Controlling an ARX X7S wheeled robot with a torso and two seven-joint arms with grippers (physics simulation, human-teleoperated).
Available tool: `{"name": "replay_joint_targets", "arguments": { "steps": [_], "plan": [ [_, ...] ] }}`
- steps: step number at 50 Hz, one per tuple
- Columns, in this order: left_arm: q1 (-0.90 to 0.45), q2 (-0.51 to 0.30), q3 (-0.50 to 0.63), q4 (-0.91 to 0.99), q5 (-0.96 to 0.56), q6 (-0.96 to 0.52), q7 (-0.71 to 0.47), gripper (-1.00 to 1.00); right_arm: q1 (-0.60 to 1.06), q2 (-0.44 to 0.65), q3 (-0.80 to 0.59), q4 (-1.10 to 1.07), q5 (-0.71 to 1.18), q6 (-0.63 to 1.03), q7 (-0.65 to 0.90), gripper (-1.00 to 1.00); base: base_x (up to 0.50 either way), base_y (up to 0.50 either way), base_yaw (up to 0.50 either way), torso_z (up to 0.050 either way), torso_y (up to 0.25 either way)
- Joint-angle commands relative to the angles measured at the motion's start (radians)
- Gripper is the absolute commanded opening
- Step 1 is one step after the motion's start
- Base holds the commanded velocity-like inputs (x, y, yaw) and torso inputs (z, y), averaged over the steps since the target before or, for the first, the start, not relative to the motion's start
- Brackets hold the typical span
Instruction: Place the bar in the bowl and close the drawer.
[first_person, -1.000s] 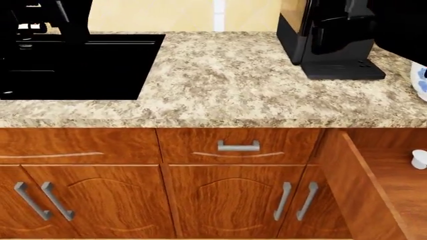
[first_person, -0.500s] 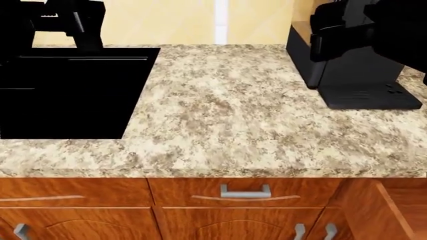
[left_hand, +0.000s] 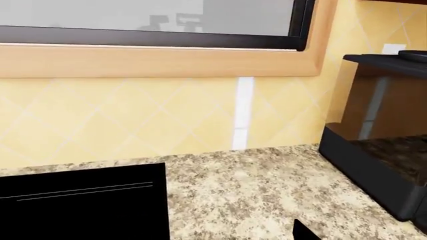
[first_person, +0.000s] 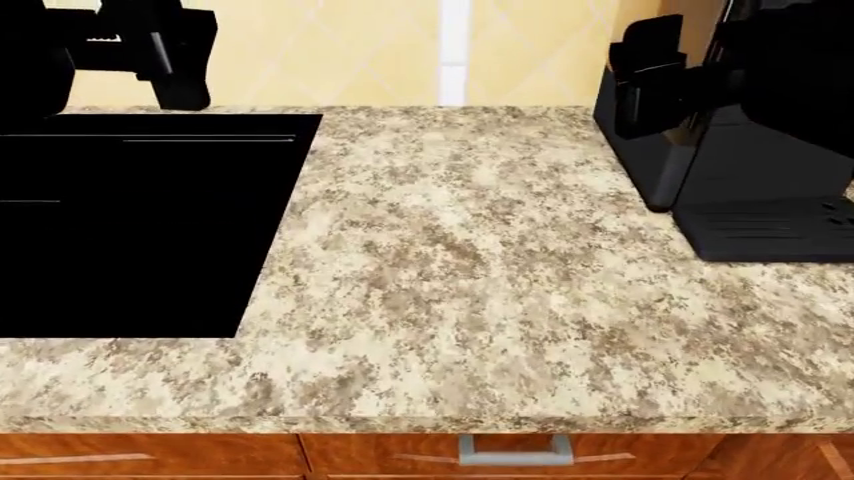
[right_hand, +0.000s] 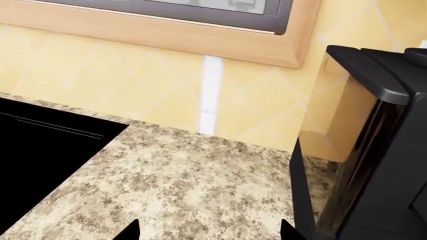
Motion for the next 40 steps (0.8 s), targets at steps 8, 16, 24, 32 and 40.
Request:
{"name": "replay_joint_targets", "arguments": {
  "steps": [8,16,24,32,40],
  "plan": [
    [0.002,-0.001,0.009,0.009,0.015,0.0,0.0,1.0,-0.042,0.02,0.027,-0.05,-0.017,-0.039,-0.037,1.0,0.0,0.0,0.0,0.0,0.0],
    [0.007,-0.002,0.011,0.011,0.02,0.003,0.004,1.0,-0.05,0.032,0.039,-0.094,-0.029,-0.045,-0.056,1.0,0.0,0.0,-0.25,0.0,0.0],
    [0.003,-0.001,0.014,0.013,0.016,0.003,0.002,1.0,-0.052,0.037,0.038,-0.101,-0.031,-0.05,-0.062,1.0,0.0,0.0,-0.5,0.0,0.0],
    [0.004,-0.001,0.015,0.014,0.016,0.005,0.005,1.0,-0.051,0.044,0.028,-0.112,-0.016,-0.05,-0.053,1.0,0.0,0.0,-0.5,0.0,0.0],
    [0.003,0.002,0.018,0.011,0.018,0.006,0.009,1.0,-0.051,0.049,0.019,-0.116,-0.007,-0.05,-0.049,1.0,0.0,0.0,-0.5,0.0,0.001]
  ]
}}
